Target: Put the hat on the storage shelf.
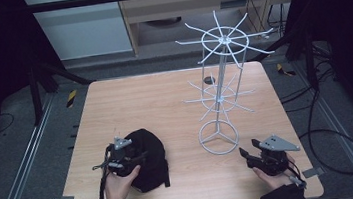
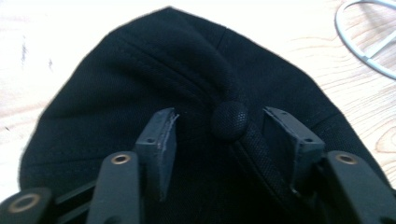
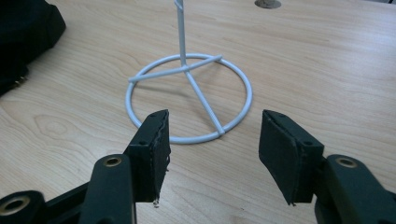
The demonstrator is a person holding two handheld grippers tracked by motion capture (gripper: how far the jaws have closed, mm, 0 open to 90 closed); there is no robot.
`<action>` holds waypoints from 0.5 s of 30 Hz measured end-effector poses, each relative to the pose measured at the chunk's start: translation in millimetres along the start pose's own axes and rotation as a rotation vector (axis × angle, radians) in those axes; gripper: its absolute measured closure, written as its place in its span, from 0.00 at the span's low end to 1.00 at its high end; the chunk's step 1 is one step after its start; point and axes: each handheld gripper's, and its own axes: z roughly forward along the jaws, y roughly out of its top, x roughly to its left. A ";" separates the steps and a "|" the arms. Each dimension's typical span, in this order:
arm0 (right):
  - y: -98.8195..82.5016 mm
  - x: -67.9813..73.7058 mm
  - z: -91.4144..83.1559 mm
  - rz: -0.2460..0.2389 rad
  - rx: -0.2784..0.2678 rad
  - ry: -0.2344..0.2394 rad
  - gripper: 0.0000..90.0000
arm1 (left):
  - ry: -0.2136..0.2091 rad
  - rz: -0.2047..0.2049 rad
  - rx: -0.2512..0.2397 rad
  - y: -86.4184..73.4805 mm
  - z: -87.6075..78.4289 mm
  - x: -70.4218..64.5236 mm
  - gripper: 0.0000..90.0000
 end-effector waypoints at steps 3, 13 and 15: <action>-0.2 -0.9 1.1 0.005 0.006 0.002 0.48 | 0.009 -0.013 0.012 0.0 1.1 1.0 0.65; -2.3 -9.3 3.9 0.016 0.018 -0.011 0.49 | 0.006 -0.043 -0.065 0.6 -13.9 16.6 0.88; -2.6 -10.9 3.1 0.026 0.017 -0.013 0.49 | -0.009 -0.035 -0.115 1.9 -23.4 17.5 0.88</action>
